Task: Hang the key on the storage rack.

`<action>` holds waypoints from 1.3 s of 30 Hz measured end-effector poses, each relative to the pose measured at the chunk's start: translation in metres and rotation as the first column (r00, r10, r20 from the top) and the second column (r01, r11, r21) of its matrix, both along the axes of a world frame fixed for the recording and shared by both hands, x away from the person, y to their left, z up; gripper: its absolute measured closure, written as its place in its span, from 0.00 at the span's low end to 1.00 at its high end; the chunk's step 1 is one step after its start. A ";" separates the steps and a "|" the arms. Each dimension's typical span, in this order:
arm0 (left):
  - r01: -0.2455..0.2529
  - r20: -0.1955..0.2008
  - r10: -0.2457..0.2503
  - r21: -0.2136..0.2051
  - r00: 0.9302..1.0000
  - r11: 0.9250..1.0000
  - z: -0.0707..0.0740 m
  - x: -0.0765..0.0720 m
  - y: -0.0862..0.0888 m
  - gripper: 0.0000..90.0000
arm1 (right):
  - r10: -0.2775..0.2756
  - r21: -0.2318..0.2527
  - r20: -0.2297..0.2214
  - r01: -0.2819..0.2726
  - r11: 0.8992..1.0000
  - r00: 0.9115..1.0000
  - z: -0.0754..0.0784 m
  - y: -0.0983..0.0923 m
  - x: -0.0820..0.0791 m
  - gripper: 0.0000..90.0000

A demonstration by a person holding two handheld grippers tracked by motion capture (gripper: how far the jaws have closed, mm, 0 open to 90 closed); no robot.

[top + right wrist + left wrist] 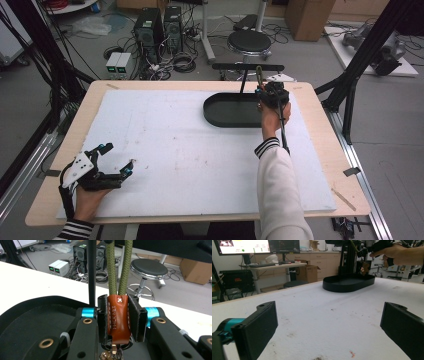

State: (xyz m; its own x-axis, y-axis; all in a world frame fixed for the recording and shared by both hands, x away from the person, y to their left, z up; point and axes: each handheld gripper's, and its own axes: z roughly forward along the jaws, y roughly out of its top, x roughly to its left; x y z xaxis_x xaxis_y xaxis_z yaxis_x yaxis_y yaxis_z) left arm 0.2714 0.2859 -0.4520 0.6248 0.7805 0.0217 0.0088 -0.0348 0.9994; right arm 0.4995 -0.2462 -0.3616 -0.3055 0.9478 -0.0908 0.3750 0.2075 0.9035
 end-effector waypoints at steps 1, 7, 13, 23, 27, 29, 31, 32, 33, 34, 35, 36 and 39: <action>0.000 0.000 0.000 0.000 1.000 1.000 0.000 0.000 0.000 0.02 | 0.004 0.001 0.000 -0.004 1.000 1.000 0.000 0.000 0.000 0.80; -0.006 -0.003 0.006 -0.003 1.000 1.000 0.000 0.000 0.000 0.02 | -0.011 0.055 -0.031 0.013 0.998 0.999 -0.007 -0.002 0.004 0.12; -0.011 -0.004 0.011 -0.008 1.000 1.000 0.000 0.000 0.000 0.02 | 0.129 0.095 0.012 -0.130 0.987 0.992 0.003 -0.003 -0.016 0.00; -0.019 -0.010 0.019 -0.002 1.000 1.000 0.000 0.000 0.000 0.02 | 0.372 0.091 0.170 -0.390 0.916 0.913 0.012 -0.032 -0.110 0.00; -0.024 -0.011 0.024 -0.008 1.000 1.000 0.000 0.000 -0.001 0.02 | 0.404 0.085 0.237 -0.433 0.897 0.884 0.001 -0.049 -0.143 0.00; -0.025 -0.011 0.025 -0.008 1.000 1.000 0.000 0.000 0.000 0.02 | 0.399 0.099 0.262 -0.436 0.895 0.879 -0.009 -0.057 -0.158 0.00; -0.026 -0.007 0.026 -0.008 1.000 1.000 0.000 0.000 0.000 0.02 | 0.393 0.105 0.291 -0.438 0.893 0.872 -0.020 -0.065 -0.172 0.00; -0.027 -0.005 0.027 -0.007 1.000 1.000 0.000 0.000 -0.001 0.02 | 0.388 0.108 0.297 -0.435 0.894 0.872 -0.024 -0.067 -0.175 0.00; -0.028 -0.005 0.027 -0.007 1.000 1.000 0.000 0.000 -0.001 0.02 | 0.381 0.122 0.304 -0.432 0.893 0.873 -0.031 -0.071 -0.181 0.00; -0.026 -0.004 0.026 -0.004 1.000 1.000 0.000 0.000 -0.001 0.02 | 0.379 0.126 0.309 -0.433 0.893 0.872 -0.034 -0.073 -0.183 0.00; -0.027 -0.003 0.027 -0.003 1.000 1.000 0.000 0.000 -0.001 0.02 | 0.374 0.127 0.310 -0.428 0.895 0.874 -0.039 -0.074 -0.187 0.00; -0.027 -0.002 0.027 -0.004 1.000 1.000 0.000 -0.001 -0.001 0.02 | 0.370 0.120 0.318 -0.425 0.897 0.873 -0.043 -0.076 -0.190 0.00; -0.027 0.000 0.027 -0.003 1.000 1.000 0.000 -0.001 -0.001 0.02 | 0.361 0.123 0.331 -0.419 0.899 0.872 -0.056 -0.079 -0.199 0.00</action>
State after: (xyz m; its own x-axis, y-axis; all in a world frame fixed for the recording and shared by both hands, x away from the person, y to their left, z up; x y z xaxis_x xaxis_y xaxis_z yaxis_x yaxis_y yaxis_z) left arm 0.2706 0.2851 -0.4521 0.6035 0.7972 0.0193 0.0095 -0.0314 0.9995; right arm 0.3001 -0.3256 -0.4173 -0.6410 0.7644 -0.0694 0.0115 0.0999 0.9949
